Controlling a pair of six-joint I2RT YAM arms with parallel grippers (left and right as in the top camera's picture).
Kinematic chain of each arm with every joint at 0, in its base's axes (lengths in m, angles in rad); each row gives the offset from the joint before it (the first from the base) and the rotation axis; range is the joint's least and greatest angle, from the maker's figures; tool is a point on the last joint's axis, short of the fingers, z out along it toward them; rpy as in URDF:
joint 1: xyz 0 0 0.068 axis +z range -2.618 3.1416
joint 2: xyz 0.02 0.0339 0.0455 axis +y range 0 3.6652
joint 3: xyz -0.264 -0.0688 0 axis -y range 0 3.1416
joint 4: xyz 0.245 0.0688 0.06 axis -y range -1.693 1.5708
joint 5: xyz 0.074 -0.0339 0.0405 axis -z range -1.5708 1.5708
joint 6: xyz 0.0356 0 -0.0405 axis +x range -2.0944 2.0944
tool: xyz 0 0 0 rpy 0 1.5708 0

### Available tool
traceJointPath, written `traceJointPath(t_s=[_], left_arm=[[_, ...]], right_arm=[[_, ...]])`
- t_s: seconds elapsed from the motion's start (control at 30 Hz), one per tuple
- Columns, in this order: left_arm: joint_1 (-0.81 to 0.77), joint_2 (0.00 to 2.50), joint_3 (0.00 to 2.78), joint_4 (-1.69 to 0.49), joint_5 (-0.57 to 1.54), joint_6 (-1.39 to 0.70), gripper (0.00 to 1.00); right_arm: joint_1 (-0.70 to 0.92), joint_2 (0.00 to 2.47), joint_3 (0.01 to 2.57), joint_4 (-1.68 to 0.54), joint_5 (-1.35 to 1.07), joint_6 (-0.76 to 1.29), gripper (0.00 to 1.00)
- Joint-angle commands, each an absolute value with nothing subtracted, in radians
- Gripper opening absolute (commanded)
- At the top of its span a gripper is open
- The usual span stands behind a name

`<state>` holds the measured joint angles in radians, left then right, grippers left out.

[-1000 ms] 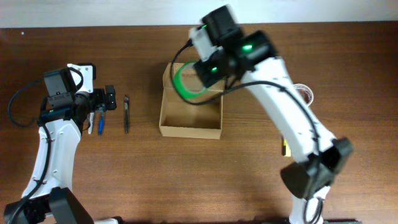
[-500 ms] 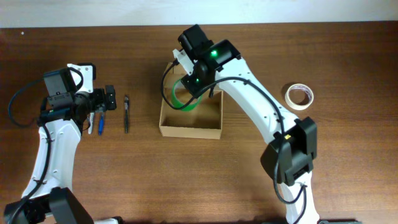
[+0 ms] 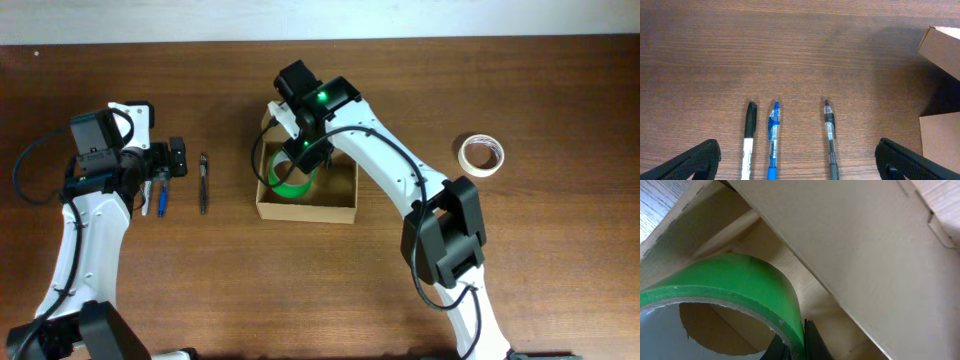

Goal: Pack container
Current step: 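Carry the green tape into the box and open the right gripper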

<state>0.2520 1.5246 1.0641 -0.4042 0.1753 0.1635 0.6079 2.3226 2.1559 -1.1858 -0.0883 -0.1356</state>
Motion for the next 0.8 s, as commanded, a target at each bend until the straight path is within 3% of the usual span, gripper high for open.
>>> traceJointPath(t_s=[0.0, 0.2, 0.33, 0.63, 0.77], left_arm=[[0.257, 1.53, 1.084, -0.406, 0.168, 0.158, 0.99], [0.257, 1.53, 1.084, -0.406, 0.168, 0.158, 0.99], [0.257, 1.53, 1.084, -0.406, 0.168, 0.158, 0.99], [0.257, 1.53, 1.084, -0.406, 0.168, 0.158, 0.99], [0.257, 1.53, 1.084, -0.406, 0.168, 0.158, 0.99]], right_arm=[[0.615, 2.35, 2.152, -1.181, -0.108, -0.141, 0.04], [0.615, 2.381, 2.149, -1.182, -0.109, -0.138, 0.05], [0.616, 2.378, 2.151, -1.186, -0.115, -0.138, 0.38], [0.615, 2.286, 2.207, -1.292, -0.17, -0.139, 0.34], [0.613, 2.172, 2.294, -1.322, -0.14, -0.142, 0.4]])
